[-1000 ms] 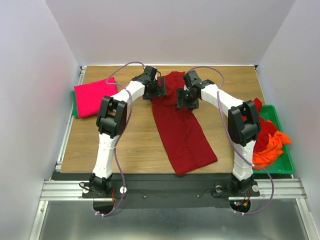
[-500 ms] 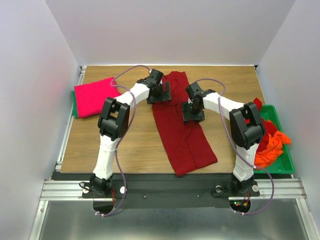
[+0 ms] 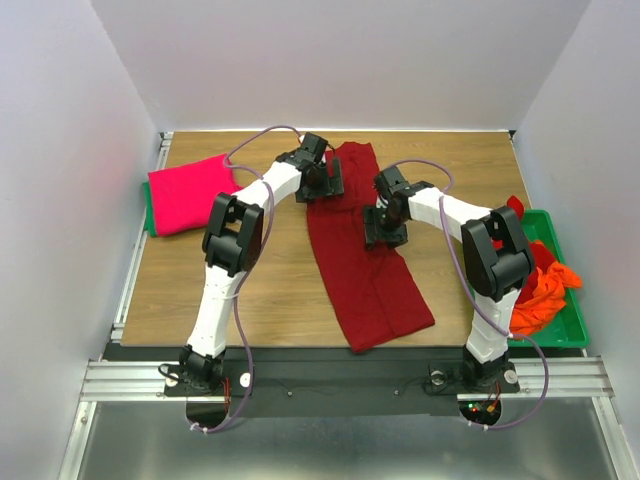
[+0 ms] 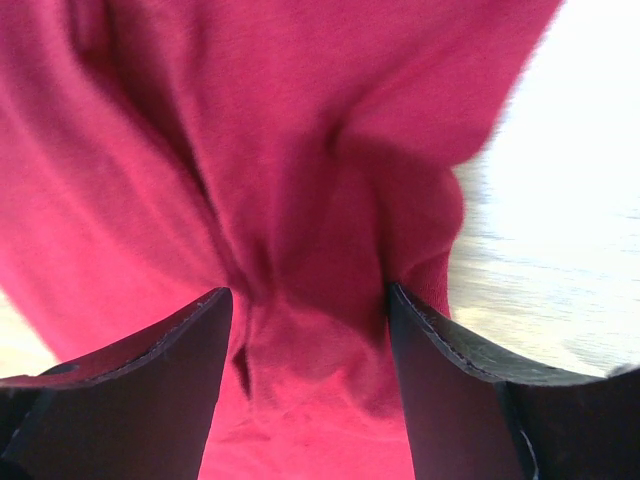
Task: Fold and stack the t-shirts
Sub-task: Fold the tshirt
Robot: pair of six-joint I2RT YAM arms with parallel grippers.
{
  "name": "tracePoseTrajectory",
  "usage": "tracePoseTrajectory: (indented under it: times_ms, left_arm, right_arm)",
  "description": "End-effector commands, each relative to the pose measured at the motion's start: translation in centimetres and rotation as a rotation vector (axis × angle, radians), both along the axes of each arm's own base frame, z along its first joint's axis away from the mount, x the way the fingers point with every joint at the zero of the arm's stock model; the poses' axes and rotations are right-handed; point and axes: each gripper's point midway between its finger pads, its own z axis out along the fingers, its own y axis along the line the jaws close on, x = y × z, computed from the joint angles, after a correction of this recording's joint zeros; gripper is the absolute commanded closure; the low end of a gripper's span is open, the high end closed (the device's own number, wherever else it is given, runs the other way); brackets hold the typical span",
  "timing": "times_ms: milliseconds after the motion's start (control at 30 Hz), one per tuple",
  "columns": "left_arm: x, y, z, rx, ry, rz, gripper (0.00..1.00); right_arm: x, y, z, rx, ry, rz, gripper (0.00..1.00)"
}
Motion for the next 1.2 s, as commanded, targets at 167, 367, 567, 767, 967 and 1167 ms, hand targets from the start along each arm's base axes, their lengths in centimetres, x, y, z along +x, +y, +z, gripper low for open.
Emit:
tracePoseTrajectory:
  times_ms: [167, 367, 567, 767, 967, 1167]
  left_arm:
    - [3.1, -0.9, 0.7, -0.049, -0.026, 0.025, 0.02]
    - [5.6, -0.1, 2.0, -0.078, -0.076, 0.059, 0.01]
    - [7.9, -1.3, 6.6, -0.159, -0.192, 0.013, 0.01]
    - [8.6, -1.9, 11.9, -0.242, -0.297, -0.022, 0.02]
    - [7.0, -1.4, 16.0, -0.245, -0.351, -0.059, 0.02]
    - [2.6, -1.1, 12.1, -0.194, -0.231, -0.077, 0.02]
  right_arm:
    - [-2.5, 1.8, -0.3, 0.112, 0.117, -0.023, 0.32]
    - [-2.2, 2.3, 0.4, 0.137, 0.113, -0.03, 0.32]
    - [-0.7, 2.5, 2.3, 0.136, 0.04, -0.026, 0.32]
    - [0.9, 2.1, 5.7, 0.123, -0.051, -0.051, 0.31]
    - [2.0, 0.9, 8.5, 0.077, -0.151, -0.065, 0.31]
    - [2.6, 1.5, 7.6, 0.082, -0.141, -0.019, 0.31]
